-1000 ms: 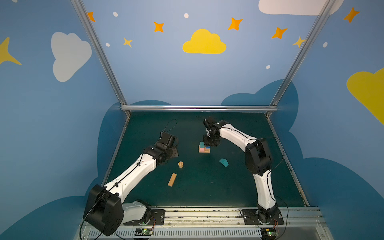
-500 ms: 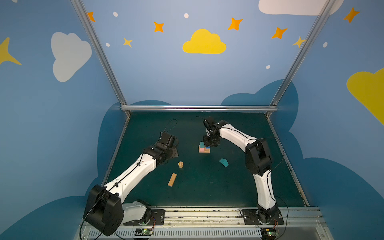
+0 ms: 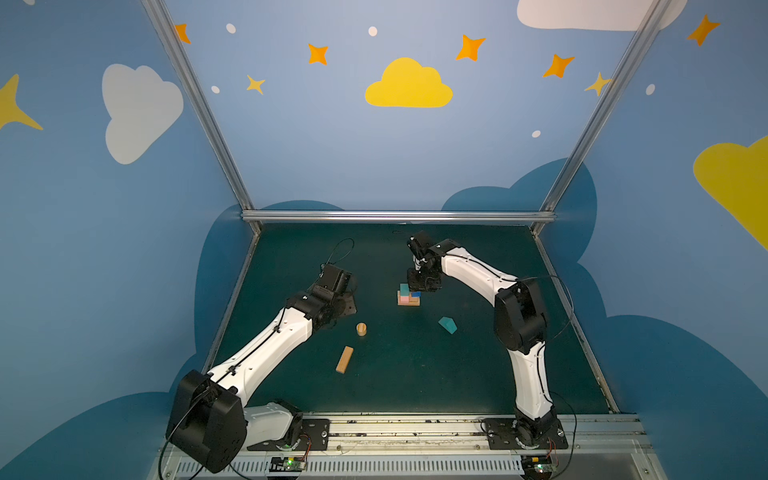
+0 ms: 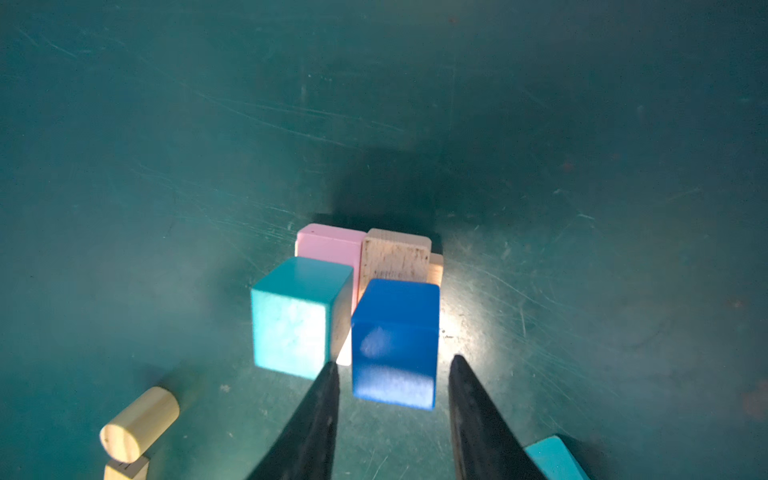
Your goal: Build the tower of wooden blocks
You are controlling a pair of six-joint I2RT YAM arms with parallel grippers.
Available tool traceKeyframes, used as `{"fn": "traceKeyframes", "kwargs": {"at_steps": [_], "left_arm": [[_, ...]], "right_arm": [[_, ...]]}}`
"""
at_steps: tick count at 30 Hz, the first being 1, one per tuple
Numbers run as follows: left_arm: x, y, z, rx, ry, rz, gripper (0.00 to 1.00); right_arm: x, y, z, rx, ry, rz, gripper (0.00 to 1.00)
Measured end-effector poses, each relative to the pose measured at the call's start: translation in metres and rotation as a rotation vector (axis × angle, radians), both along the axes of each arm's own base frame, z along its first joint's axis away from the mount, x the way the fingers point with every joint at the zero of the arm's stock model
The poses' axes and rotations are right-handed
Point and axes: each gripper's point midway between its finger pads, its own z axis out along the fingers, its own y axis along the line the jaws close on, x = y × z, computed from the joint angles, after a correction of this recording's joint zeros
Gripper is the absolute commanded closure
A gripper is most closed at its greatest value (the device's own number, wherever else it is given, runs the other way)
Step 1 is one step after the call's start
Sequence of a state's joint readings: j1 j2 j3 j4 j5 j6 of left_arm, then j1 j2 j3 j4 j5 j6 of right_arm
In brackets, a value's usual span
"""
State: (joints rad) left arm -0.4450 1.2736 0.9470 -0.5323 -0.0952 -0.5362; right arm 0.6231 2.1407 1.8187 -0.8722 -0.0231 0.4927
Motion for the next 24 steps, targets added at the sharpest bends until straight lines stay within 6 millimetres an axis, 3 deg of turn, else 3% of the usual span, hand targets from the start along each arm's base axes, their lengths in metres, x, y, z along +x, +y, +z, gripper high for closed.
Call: {"fn": "traceKeyframes", "kwargs": {"at_steps": [10, 16, 21, 24], "left_arm": [[-0.001, -0.002, 0.000, -0.011, 0.004, -0.004, 0.48], [0.001, -0.008, 0.005, -0.039, 0.002, -0.018, 0.44], [0.022, -0.028, 0.022, -0.092, -0.017, -0.053, 0.43], [0.038, -0.045, 0.022, -0.120, -0.003, -0.091, 0.40]], "right_arm": [[-0.003, -0.003, 0.016, 0.013, -0.025, -0.002, 0.48], [-0.013, -0.012, 0.037, 0.037, -0.056, -0.004, 0.48], [-0.020, -0.020, 0.052, 0.112, -0.085, -0.016, 0.48], [-0.020, -0.027, 0.052, 0.159, -0.089, -0.034, 0.46]]}}
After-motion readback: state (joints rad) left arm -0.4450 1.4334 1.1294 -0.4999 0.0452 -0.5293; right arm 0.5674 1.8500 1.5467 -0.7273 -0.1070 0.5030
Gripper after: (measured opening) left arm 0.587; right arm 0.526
